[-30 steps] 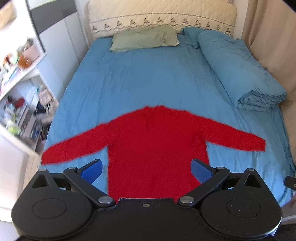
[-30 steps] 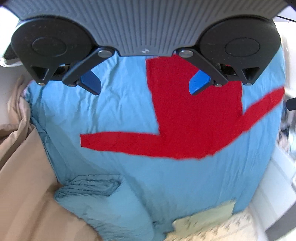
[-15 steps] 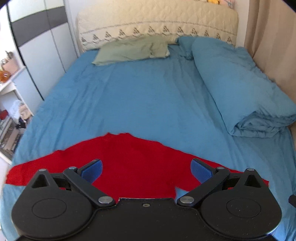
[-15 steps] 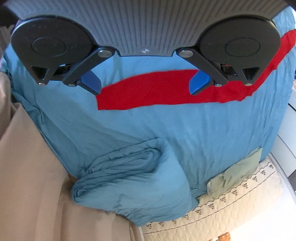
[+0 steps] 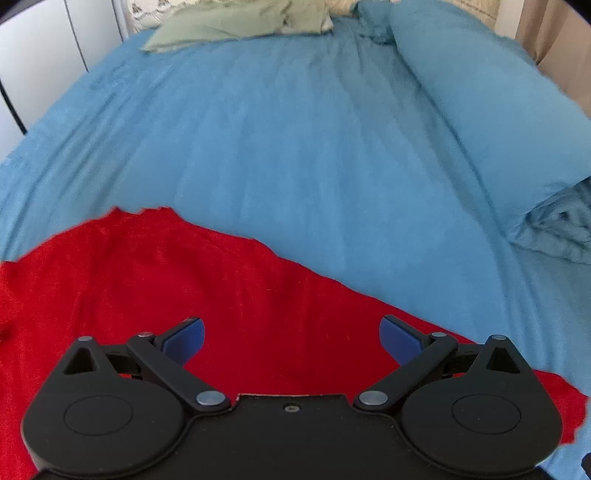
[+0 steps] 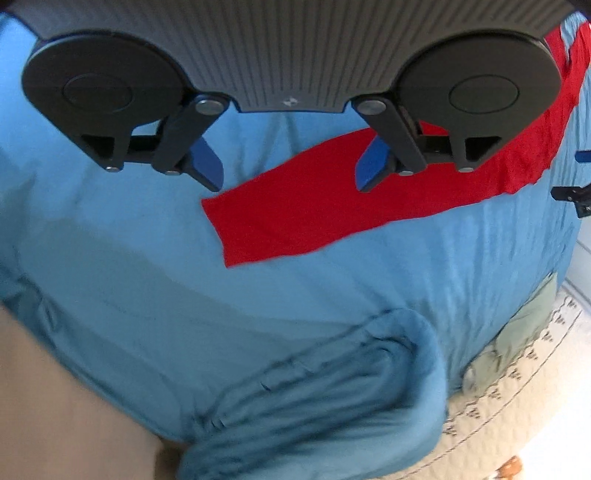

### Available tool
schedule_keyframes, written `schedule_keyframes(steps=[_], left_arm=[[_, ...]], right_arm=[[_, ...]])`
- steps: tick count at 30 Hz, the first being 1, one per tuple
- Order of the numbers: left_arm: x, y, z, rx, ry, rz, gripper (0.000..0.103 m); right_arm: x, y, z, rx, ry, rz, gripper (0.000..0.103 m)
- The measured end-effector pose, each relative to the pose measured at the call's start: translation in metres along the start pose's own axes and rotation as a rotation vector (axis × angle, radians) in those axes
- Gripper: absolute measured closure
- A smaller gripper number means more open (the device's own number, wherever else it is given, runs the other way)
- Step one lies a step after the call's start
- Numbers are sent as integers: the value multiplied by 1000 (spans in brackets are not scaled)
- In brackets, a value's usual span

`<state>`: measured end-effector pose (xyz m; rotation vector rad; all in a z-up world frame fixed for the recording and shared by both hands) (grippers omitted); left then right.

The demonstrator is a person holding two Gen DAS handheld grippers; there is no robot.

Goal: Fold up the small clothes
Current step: 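Move the right tool to the sweater's sleeve cuff and close on it, then lift the sleeve with the right tool and lay it across the sweater body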

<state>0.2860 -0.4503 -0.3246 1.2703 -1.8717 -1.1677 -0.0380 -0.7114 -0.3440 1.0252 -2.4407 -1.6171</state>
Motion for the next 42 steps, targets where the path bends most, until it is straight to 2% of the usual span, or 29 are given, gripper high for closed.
schedule_keyframes(steps=[4,9,10,14,16,19,22,26,29,32,37,42], left_arm=[[6,-52,9,-26,-62,-18,1],[0,-94,25,-64,-125,-41,1],[0,-97,28,-69,-134,-45,1],[-1,-110,34,-65,-162,-28,0],[-1,-113,36,-64,-177,-27,0],[3,-115,36,-72,-208,-32,0],[2,-118,30,-105,-225,-21,0],[-7,-112,18,-142,-222,19,0],[-30,-93,6,-97,-200,19,0],[-74,-64,-6,-42,-166,52,0],[-190,-27,-16,0,-85,48,0],[-316,-10,-5,28,81,28,0]], right_arm=[[14,-41,9,-10,-68,22,22],[26,-81,15,-15,-162,53,35],[27,-85,16,-5,-173,64,39],[26,-89,17,37,-179,127,73],[24,-87,15,57,-170,154,81],[15,-77,11,94,-163,173,82],[-9,-63,5,141,-155,146,82],[-63,-47,-6,192,-111,43,83],[-120,-34,-12,219,-52,-53,83],[-186,-25,-15,233,12,-177,83],[-316,-18,10,206,141,-416,83],[-439,-42,85,82,293,-617,83]])
Point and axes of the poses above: each gripper's, at about its wrist camera, not at the fingertips, and y roughly against the way its jaws point, x to its right, z to its underside, the point moved 4 cm from there along -y, roughly the way its jaws point, and after that the axes turned 2 degrees about -x, right-handed, at the moved point
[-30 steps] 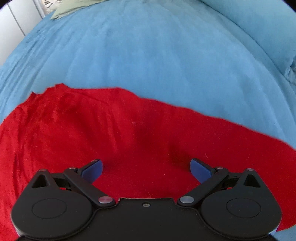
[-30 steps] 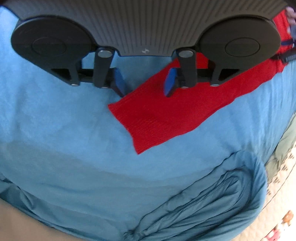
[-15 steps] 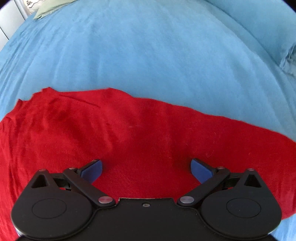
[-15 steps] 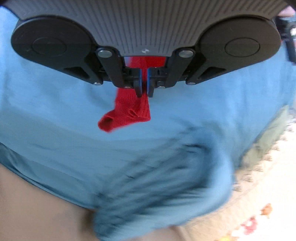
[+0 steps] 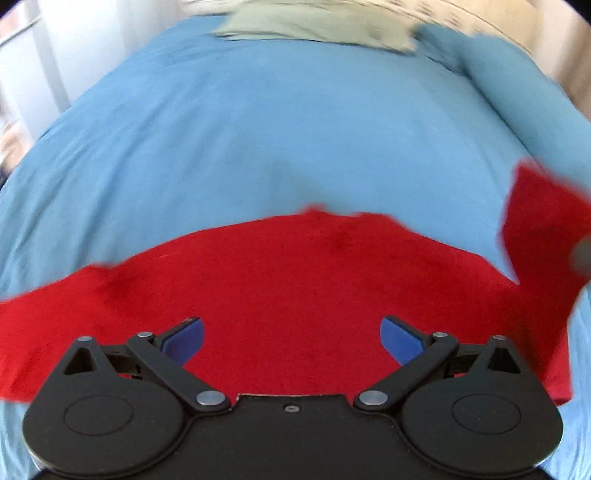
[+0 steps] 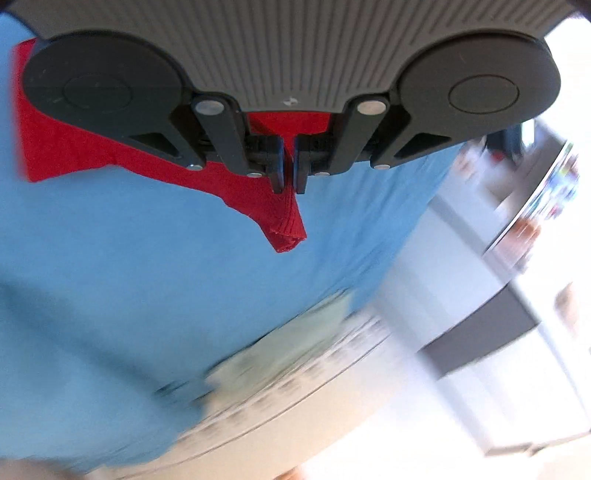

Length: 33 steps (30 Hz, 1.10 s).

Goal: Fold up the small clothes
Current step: 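Lift the sleeve with the right tool and lay it across the sweater body, then grasp the other sleeve cuff with the left tool and fold it across the body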

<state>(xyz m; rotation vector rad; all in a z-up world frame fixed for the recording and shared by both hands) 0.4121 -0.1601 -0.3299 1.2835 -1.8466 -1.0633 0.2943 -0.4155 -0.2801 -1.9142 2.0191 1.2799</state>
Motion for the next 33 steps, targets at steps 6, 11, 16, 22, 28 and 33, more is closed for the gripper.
schedule_keyframes(steps=[6,11,16,22,28,33], left_arm=[[-93,-8,22,3,114,-21,2],[-110,-11,41,-17,179,32,2],[-106,-17,40,-30,175,40,2],[-79,-21,27,-33,90,79,1],[-25,-29,23,-84,-91,157,2],[7,-56,41,-140,-211,174,16]], right_arm=[[-65,-100,103,-236,156,-18,83],[-90,-131,170,-330,352,73,83],[-74,-135,190,-350,406,94,82],[-82,-133,192,-360,468,44,33],[-71,-82,168,-298,440,123,6],[-49,-55,160,-321,393,168,6]])
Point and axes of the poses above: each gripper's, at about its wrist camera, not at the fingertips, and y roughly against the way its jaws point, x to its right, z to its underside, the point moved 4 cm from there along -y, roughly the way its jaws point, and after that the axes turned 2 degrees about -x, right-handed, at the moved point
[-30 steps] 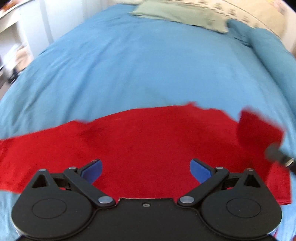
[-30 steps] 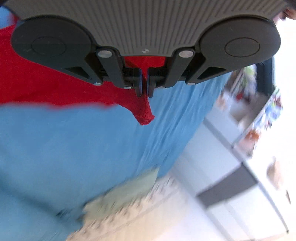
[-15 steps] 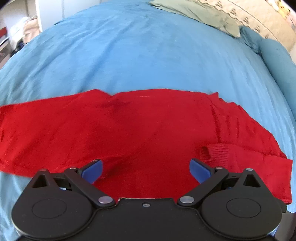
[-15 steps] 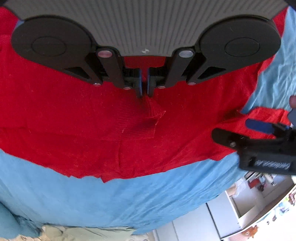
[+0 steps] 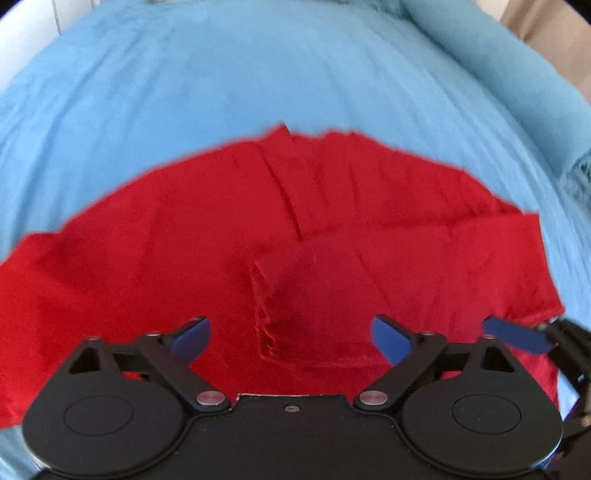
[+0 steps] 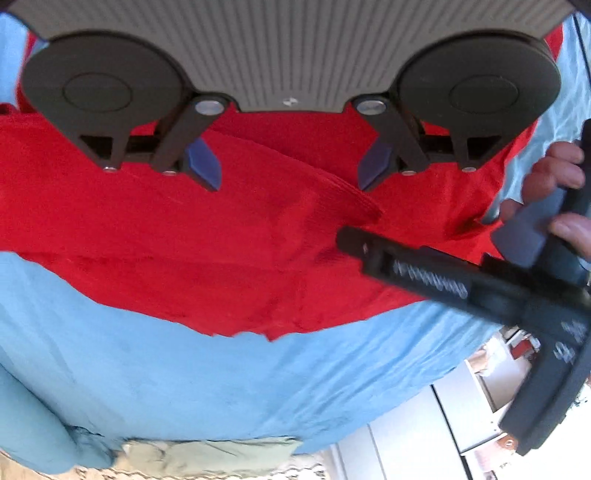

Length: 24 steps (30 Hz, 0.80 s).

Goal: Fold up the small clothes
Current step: 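Grasp the other sleeve cuff with the left tool and fold it across the body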

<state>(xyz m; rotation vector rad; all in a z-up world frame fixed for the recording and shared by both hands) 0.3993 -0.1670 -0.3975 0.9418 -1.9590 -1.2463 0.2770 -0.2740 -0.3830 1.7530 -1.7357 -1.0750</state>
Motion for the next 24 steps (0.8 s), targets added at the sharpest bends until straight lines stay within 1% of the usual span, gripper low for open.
schedule_keyframes(steps=[2,3,7,9,11,13,15,16,17,18,20,24], left_arm=[[2,-11,5,-19,-2,2,24],[2,-15,8,-19,-5,0,25],[6,-18,13,10,-23,-17,26],[9,-18,16,10,-37,-20,36],[12,-18,16,5,-52,-22,43],[14,-18,16,-4,-42,-29,49],[13,-20,12,-12,-16,-43,62],[13,-20,11,-14,-2,-49,67],[12,-18,11,-16,7,-52,78],[12,-18,11,-18,15,-56,88],[14,-19,10,-19,20,-54,95],[24,-14,7,10,-16,-87,97]], right_arm=[[9,1,4,-14,-9,22,6],[13,0,8,-22,-15,28,6],[24,-2,16,-41,-28,41,6],[28,-3,19,-44,-34,41,6],[29,-3,20,-41,-34,46,6],[29,-4,20,-38,-33,54,6],[29,-6,18,-36,-35,59,6],[29,-6,16,-35,-36,60,6],[28,-8,14,-35,-35,62,6],[28,-9,13,-35,-33,64,6],[28,-9,12,-34,-26,68,6],[28,-9,11,-33,-14,78,6]])
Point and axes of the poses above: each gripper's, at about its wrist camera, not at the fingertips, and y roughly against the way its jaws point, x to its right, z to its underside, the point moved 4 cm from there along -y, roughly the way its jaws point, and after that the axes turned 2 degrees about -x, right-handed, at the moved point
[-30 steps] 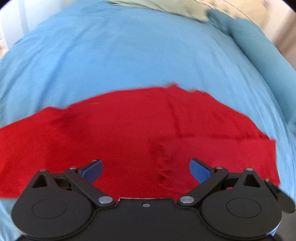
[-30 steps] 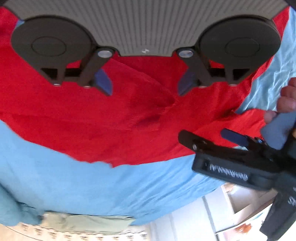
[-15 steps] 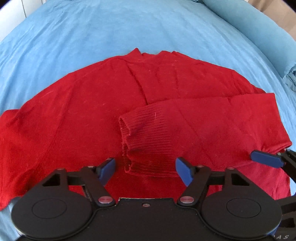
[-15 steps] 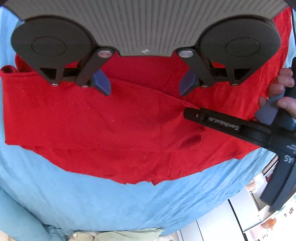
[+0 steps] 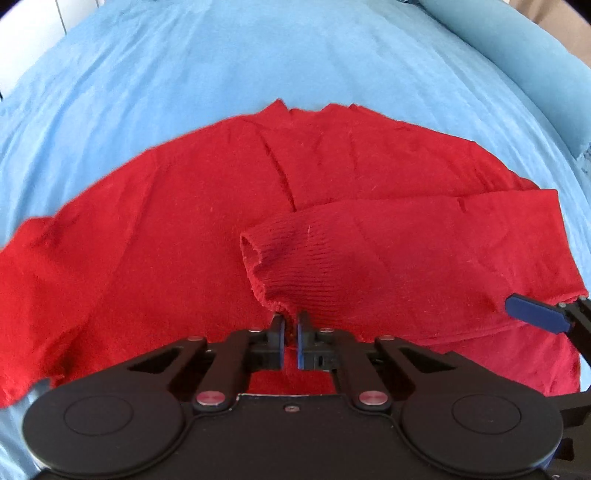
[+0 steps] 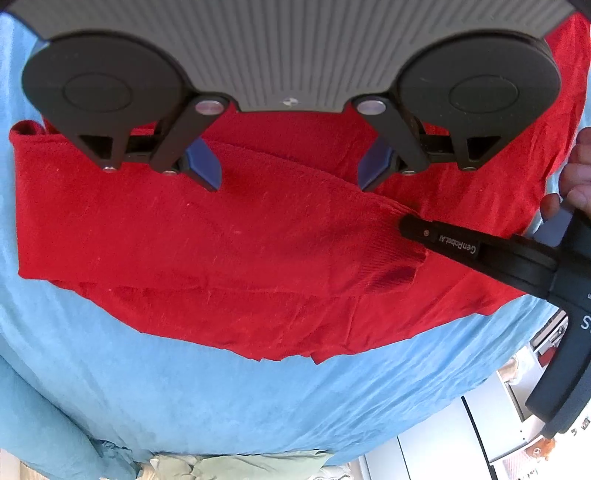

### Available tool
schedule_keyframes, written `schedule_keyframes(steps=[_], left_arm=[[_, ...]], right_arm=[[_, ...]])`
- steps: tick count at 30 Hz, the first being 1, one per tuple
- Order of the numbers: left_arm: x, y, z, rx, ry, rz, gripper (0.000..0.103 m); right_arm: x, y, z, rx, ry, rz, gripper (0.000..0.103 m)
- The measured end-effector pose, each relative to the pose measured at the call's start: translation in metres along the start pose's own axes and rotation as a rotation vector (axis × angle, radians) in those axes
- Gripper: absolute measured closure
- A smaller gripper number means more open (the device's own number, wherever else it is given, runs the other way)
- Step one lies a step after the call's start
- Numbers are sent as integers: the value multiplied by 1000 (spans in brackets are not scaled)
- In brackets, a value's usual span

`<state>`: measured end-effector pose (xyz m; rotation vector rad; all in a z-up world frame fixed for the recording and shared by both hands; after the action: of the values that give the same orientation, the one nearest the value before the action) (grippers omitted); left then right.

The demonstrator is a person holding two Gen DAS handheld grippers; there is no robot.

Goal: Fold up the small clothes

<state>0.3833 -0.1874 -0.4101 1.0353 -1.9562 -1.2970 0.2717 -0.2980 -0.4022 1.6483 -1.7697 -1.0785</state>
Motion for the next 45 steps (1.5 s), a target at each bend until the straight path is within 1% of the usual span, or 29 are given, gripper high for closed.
schedule_keyframes(steps=[2,7,9,12,15,18,21,25,26,27,28,29,30,32,34,35,37,38,39,41,43,45], left_arm=[[0,9,-1,28,-11,-14,97],[-6,43,-15,139,-12,-47,97],[-15,60,-18,177,-19,-76,97],[-35,79,-15,215,-20,-135,97],[-63,86,-4,224,0,-206,97],[-90,81,9,209,47,-256,97],[-110,68,25,194,76,-268,97],[-113,50,31,174,88,-273,96],[-112,48,30,173,94,-277,93],[-112,46,30,170,102,-287,86],[-113,46,28,171,111,-293,83],[-114,51,28,175,120,-298,66],[-114,55,28,183,127,-308,44],[-115,64,29,204,137,-334,27],[-113,76,29,228,135,-313,26],[-111,80,28,227,133,-280,25],[-107,83,26,226,127,-180,24],[-104,84,25,226,116,-148,24],[-104,83,23,223,107,-150,24],[-110,78,17,215,109,-203,24],[-124,71,12,214,142,-230,24],[-141,61,7,183,191,-232,26]], right_arm=[[1,1,-1,3,0,4,6],[1,10,-6,13,-1,17,6],[0,16,-10,17,-1,20,6],[-5,24,-18,25,6,18,6],[-13,28,-23,36,19,12,6],[-22,23,-24,34,31,3,6],[-29,12,-20,16,33,-1,6],[-32,-1,-12,-9,17,9,6],[-32,-3,-10,-12,14,10,6],[-31,-4,-9,-15,11,14,6],[-31,-4,-9,-17,10,17,6],[-29,-4,-8,-18,10,22,6],[-28,-4,-8,-17,11,25,6],[-25,0,-8,-15,12,32,6],[-22,6,-9,-8,12,37,6],[-20,9,-10,-5,11,40,6],[-16,13,-12,0,10,43,6],[-15,14,-12,2,9,44,6],[-13,15,-13,3,9,47,6],[-10,15,-15,4,9,53,6],[-8,15,-16,5,9,57,6],[-8,15,-17,8,12,58,6]])
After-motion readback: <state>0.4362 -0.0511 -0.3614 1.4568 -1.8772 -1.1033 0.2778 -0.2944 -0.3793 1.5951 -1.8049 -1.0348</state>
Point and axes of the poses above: each gripper's, at about its wrist camera, not at the fingertips, and y roughly against the way its jaws point, x to its right, z to its underside, the point moved 4 cm from there along -y, roughly the way its jaws point, and after that the axes turned 2 degrees about -x, right-handed, at the moved point
